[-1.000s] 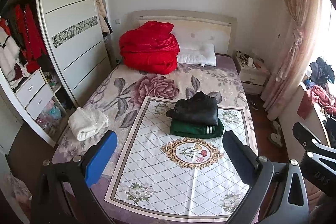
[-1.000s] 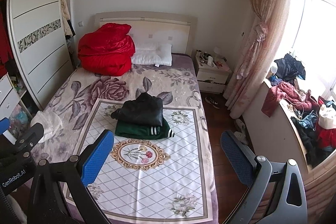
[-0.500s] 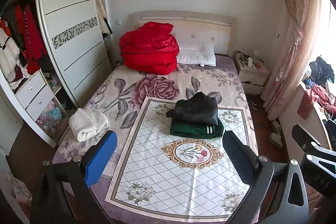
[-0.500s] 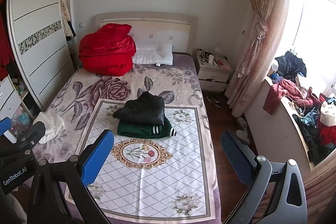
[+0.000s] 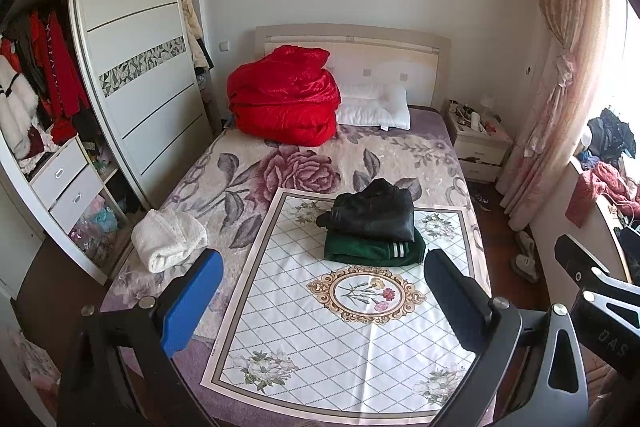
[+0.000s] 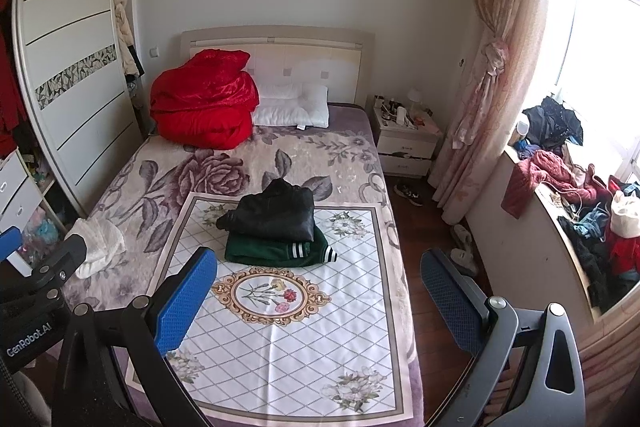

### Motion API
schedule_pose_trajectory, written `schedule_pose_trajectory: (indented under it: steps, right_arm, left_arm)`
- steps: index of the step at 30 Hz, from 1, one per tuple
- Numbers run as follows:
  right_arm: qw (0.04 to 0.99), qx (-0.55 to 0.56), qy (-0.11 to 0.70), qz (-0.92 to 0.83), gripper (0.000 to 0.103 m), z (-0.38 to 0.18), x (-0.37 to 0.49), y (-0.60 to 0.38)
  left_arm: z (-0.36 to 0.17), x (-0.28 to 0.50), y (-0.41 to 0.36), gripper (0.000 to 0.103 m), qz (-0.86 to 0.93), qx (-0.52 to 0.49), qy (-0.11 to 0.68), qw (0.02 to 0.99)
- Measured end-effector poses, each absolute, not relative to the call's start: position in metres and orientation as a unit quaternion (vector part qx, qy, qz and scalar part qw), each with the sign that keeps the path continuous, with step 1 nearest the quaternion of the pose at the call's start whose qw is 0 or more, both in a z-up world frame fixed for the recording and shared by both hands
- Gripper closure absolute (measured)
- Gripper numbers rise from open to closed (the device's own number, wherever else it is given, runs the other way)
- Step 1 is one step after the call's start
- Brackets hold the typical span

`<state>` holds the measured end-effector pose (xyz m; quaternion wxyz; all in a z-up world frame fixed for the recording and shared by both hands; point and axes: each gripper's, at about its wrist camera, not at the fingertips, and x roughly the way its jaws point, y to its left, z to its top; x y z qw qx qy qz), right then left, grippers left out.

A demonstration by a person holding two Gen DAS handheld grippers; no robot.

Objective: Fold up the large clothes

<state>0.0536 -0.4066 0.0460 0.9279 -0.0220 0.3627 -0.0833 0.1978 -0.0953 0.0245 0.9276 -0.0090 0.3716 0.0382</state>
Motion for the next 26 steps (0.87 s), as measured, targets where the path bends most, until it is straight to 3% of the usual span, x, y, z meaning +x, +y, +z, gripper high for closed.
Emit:
schedule_pose_trajectory:
  steps: [26]
  right_arm:
    - [0.929, -0.020, 0.358, -0.087, 0.000, 0.0496, 0.0471, -0.4027]
  left_arm:
    - [0.0265, 0.1928, -0.0993, 0.000, 0.039, -0.007, 0.365, 0.930]
